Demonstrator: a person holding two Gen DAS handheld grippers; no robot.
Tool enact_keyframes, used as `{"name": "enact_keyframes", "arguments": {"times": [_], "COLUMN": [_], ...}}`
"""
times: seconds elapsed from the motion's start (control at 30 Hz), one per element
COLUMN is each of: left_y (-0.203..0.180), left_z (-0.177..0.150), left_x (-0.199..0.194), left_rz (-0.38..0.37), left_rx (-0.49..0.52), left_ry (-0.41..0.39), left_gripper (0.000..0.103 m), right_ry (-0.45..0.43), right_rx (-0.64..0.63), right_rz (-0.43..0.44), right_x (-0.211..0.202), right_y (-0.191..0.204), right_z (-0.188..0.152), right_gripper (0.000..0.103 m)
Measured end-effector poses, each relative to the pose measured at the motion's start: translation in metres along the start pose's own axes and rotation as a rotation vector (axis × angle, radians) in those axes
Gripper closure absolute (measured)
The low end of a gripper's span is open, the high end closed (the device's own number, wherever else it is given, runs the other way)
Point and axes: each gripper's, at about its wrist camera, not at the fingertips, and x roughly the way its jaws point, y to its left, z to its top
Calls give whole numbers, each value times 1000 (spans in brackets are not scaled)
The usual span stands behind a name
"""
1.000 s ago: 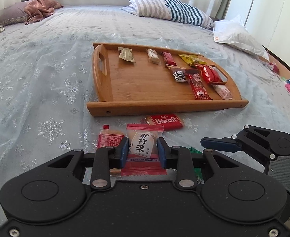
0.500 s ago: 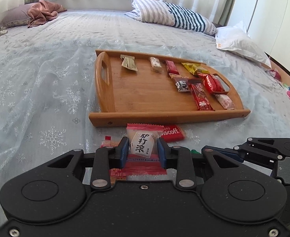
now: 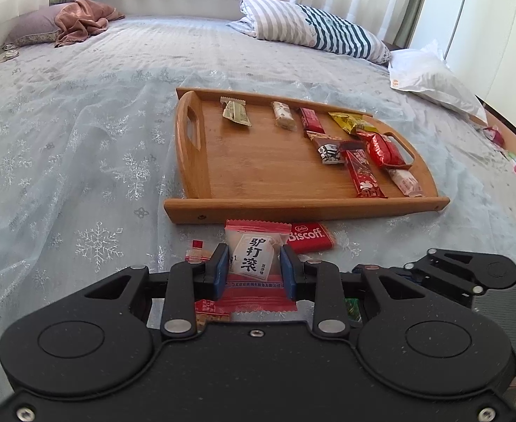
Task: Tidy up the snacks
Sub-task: 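Carry the pink pack and green pack over the tray with both tools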
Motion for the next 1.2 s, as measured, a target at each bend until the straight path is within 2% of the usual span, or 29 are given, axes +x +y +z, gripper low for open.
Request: {"name": "enact_keyframes", "arguments": {"times": [0.1,0.23,0.43,0.67,0.93,1.07,1.2], "left_y": [-1,-1,-1,-3,3,10,13], "left_z": [0,2,13,44,89,105,116], "left_x": [0,-1,0,9,50,77,105], "left_rz": [1,0,-7,-21,-8,0,17], "left_rx": [-1,-1,1,19,-17,-53,-64], "left_ry": [-2,-10,-24,-68,-78,-63,-41], "left_gripper": [74,74,73,74,74,74,74], "right_ry": [11,-15,-68,-125,-177,-168,-136], "right_rx": [25,37,75,62,10,-16,-47], "right_rz": [10,-4,-29,-113,-175,-201,-191], "right_x": [5,-2,-17,-19,12,38,66], "right_y": [-2,1,-6,-24,-53,-66,-79], "right_z": [-3,-3,5,27,60,76,85], "right_gripper": [48,51,51,51,51,51,51]}}
